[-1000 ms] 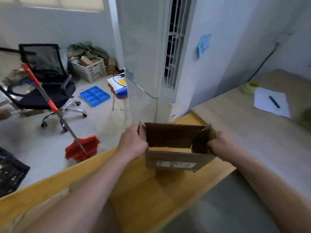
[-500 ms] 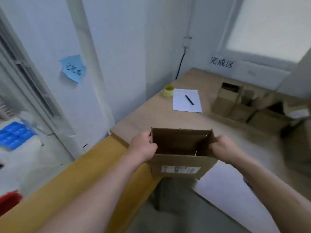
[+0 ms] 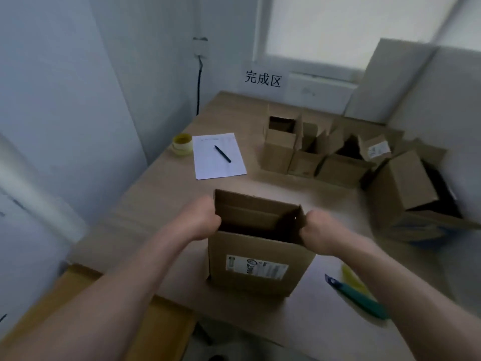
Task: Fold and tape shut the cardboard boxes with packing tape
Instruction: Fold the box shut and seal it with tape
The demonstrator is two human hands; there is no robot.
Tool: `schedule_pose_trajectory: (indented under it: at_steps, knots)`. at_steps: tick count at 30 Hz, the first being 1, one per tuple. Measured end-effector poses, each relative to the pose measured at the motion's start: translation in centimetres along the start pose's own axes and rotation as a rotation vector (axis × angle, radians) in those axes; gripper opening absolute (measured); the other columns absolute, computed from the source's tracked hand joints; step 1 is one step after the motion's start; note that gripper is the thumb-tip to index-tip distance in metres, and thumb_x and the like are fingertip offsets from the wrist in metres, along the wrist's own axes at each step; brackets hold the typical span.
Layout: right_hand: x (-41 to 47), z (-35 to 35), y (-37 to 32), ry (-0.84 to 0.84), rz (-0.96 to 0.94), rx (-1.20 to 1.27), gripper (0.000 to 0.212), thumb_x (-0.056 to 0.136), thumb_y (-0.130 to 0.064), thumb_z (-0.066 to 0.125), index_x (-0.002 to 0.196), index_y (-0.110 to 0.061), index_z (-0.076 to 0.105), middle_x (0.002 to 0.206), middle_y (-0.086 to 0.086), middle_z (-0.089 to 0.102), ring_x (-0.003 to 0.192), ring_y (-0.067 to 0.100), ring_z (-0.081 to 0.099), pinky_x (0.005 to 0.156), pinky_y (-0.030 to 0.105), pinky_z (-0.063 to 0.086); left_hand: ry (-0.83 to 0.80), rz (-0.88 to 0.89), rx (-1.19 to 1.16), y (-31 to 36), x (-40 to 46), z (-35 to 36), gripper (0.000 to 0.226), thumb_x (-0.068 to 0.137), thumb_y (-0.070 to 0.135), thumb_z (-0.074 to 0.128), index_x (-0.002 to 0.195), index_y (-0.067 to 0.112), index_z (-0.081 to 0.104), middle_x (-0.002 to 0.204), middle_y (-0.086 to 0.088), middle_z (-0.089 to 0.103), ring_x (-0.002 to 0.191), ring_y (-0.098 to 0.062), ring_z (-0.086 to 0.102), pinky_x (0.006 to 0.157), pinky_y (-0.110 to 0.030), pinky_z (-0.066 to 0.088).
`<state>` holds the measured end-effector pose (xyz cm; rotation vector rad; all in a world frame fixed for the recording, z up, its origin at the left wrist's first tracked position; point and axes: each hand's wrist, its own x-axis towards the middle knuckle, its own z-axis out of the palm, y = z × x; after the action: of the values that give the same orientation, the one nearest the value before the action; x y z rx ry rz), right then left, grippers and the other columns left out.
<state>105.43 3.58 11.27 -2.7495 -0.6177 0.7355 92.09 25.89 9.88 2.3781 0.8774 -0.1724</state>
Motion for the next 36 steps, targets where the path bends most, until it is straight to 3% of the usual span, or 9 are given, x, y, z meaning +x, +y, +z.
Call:
schedule_pose_trajectory:
  at_steps: [7,14,19,22,24,27,31,33,36]
  knots:
    - [2.0,-1.7,-1.4,0.088,0.113,0.084,0.017,0.085,-0.011,0.051,0.080,-0.009,0.067,0.076,0.010,0.067,0.071,0.024,0.065,0.057,0.036,0.054,-0.182,0.137,0.101,1.7,4.1,-1.8,0.010,0.088,0.016,0.055,0.078,0.015,0.053,0.079,-0.006,0.055,0.068,-0.019,0.055,0.052,-0.029,0.039]
    - [1.5,-2.7,-0.7,0.098,0.117,0.067,0.011,0.089,-0.016,0.056,0.081,-0.017,0.063,0.077,0.004,0.066,0.068,0.016,0.063,0.049,0.027,0.044,-0.211,0.190,0.138,1.0,4.2,-1.3,0.009,0.088,0.025,0.056,0.080,0.023,0.052,0.082,-0.002,0.057,0.072,-0.016,0.056,0.054,-0.029,0.041]
    - [4.0,-2.3,0.6,-0.004,0.148,0.045,0.016,0.094,-0.015,0.050,0.088,-0.010,0.064,0.086,0.011,0.066,0.078,0.023,0.065,0.071,0.039,0.058,-0.182,0.217,0.156,3.3,5.3,-0.1,0.007,0.089,0.026,0.056,0.084,0.026,0.052,0.084,0.001,0.056,0.074,-0.014,0.056,0.056,-0.029,0.046]
    - [4.6,-1.0,2.6,-0.103,0.146,-0.010,0.018,0.095,-0.018,0.049,0.089,-0.010,0.064,0.085,0.010,0.068,0.075,0.021,0.067,0.066,0.035,0.059,-0.223,0.206,0.155,4.7,6.0,0.8,0.009,0.090,0.026,0.055,0.082,0.025,0.052,0.084,0.000,0.056,0.074,-0.015,0.057,0.054,-0.027,0.041]
    - [4.6,0.4,3.6,-0.152,0.151,0.015,0.020,0.095,-0.020,0.049,0.086,-0.011,0.064,0.079,0.008,0.068,0.063,0.018,0.066,0.050,0.027,0.053,-0.243,0.197,0.190,5.4,6.3,1.5,0.008,0.090,0.027,0.054,0.084,0.024,0.051,0.084,0.001,0.055,0.075,-0.014,0.056,0.054,-0.027,0.040]
    - [4.9,1.7,4.4,-0.109,0.103,0.060,0.016,0.090,-0.019,0.052,0.083,-0.012,0.064,0.078,0.007,0.067,0.068,0.019,0.064,0.050,0.027,0.046,-0.238,0.147,0.211,5.4,6.7,2.3,0.013,0.090,0.028,0.055,0.101,0.020,0.054,0.088,0.002,0.054,0.079,-0.014,0.056,0.058,-0.028,0.043]
    - [5.4,3.7,3.8,0.005,0.000,0.076,0.009,0.082,-0.026,0.054,0.089,-0.021,0.057,0.083,0.000,0.062,0.075,0.017,0.058,0.060,0.031,0.048,-0.346,0.088,0.334,3.2,6.2,3.6,0.054,0.091,0.033,0.058,0.139,0.015,0.040,0.116,-0.005,0.058,0.102,-0.023,0.059,0.079,-0.033,0.050]
    - [5.2,5.0,3.2,0.052,-0.031,0.126,0.026,0.086,-0.040,0.060,0.107,-0.026,0.053,0.087,-0.009,0.058,0.073,0.008,0.054,0.056,0.024,0.044,-0.374,0.060,0.241,2.2,6.0,4.8,0.047,0.088,0.044,0.064,0.126,0.020,0.050,0.114,-0.002,0.061,0.101,-0.019,0.060,0.083,-0.034,0.051]
    - [4.9,5.5,2.7,0.116,-0.036,0.291,0.059,0.084,-0.056,0.066,0.130,-0.030,0.041,0.096,-0.015,0.058,0.075,0.001,0.054,0.055,0.014,0.038,-0.367,0.097,-0.019,1.7,5.9,6.3,0.023,0.086,0.055,0.062,0.094,0.033,0.061,0.088,0.009,0.064,0.080,-0.006,0.063,0.067,-0.026,0.050]
